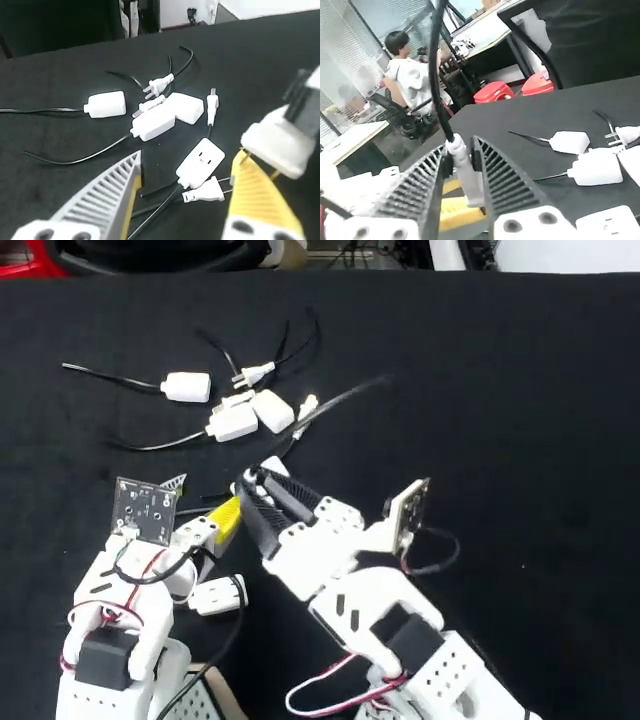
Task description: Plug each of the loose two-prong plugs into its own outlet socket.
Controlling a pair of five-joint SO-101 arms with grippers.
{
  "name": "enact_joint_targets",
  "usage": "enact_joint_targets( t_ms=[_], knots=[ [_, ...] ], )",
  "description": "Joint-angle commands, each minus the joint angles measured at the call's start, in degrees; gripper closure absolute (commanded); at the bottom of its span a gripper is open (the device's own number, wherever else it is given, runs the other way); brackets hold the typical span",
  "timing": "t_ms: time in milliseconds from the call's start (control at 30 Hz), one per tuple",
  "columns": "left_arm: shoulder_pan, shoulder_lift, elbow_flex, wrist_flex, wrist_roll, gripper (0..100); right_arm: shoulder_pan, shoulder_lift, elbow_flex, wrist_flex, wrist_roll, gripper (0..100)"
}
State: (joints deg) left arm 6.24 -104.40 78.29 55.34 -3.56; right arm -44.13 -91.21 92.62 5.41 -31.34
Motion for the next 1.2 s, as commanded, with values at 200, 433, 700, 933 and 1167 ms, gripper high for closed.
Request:
enact_joint_targets(
  t_ms=[200,433,700,933,1167],
  knots=[
    [-0.84,-0.18,-0.4,-3.16,0.18,71,-2.37,-4.79,-3.03,14.07,0.7,98.7],
    [-9.8,-0.18,0.4,-5.98,0.18,71,0.62,-4.7,-6.73,22.59,3.87,98.7],
    [-10.68,-0.18,2.77,-5.89,0.09,71,2.2,-4.62,-6.73,22.68,4.13,98.7],
    [-12.97,0.09,-1.54,6.33,-14.24,71,9.41,7.34,-21.41,37.27,9.23,98.7],
    [-11.3,12.75,-8.57,13.27,-21.54,71,20.04,37.14,-40.04,49.32,15.3,98.7]
  ],
)
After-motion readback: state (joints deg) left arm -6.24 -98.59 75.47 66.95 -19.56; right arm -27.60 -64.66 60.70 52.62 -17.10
